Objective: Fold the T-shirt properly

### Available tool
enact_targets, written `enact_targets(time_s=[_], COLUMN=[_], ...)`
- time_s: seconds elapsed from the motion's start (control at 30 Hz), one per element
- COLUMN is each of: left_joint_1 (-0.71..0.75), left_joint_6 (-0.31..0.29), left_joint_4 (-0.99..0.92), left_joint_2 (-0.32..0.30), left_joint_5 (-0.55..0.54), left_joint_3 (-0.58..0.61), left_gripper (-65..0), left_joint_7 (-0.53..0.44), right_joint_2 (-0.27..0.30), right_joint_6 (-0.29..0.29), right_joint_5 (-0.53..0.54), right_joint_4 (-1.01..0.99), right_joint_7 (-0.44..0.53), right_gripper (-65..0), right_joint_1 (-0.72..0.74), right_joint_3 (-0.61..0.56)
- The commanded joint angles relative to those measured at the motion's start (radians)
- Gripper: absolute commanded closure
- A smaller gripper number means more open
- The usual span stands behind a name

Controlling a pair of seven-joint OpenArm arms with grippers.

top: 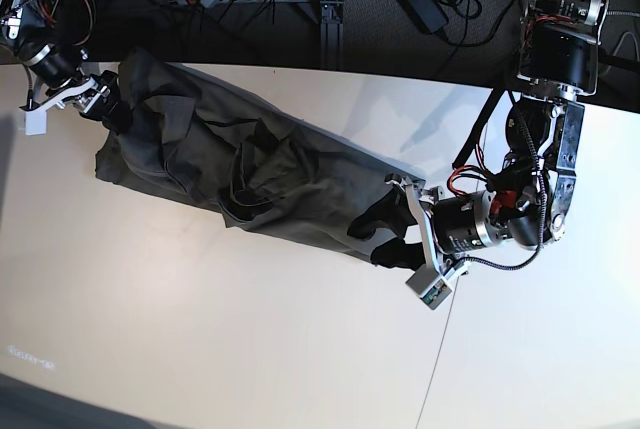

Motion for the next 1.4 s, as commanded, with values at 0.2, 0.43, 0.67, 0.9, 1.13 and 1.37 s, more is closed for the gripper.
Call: enact_targets(time_s=[0.2, 0.43, 0.67, 0.9, 1.13, 1.37], left_joint_1=[-0.024, -0.024, -0.024, -0.024, -0.024, -0.023], left_joint_6=[-0.009, -0.009, -0.009, -0.009, -0.009, -0.009], left_joint_4=[0.018, 0.018, 0.018, 0.018, 0.018, 0.018], left_joint_2=[-0.003, -0.003, -0.006, -0.006, -0.006, -0.020], left_joint_5=[-0.018, -0.018, -0.018, -0.018, -0.018, -0.040], left_joint_3=[-0.004, -0.004, -0.004, -0.004, -0.018, -0.140], left_gripper=[-37.7, -37.7, -37.7, -37.6, -37.6, -37.6], left_joint_7=[-0.026, -0.025, -0.025, -0.025, -0.025, -0.002], right_joint_2=[0.016, 0.011, -0.037, -0.045, -0.044, 0.055], right_joint_6=[0.080, 0.080, 0.080, 0.080, 0.080, 0.080], right_joint_5=[0.027, 0.045, 0.027, -0.016, -0.036, -0.203], right_joint_4=[-0.071, -0.117, -0.117, -0.117, -0.117, -0.117], right_joint_7=[0.019, 0.011, 0.011, 0.023, 0.103, 0.240], right_gripper=[-43.4, -43.4, -43.4, -36.7, 0.0, 0.0], right_joint_1=[0.039, 0.054, 0.054, 0.054, 0.055, 0.074], right_joint_3=[-0.008, -0.113, -0.160, -0.161, -0.161, -0.158])
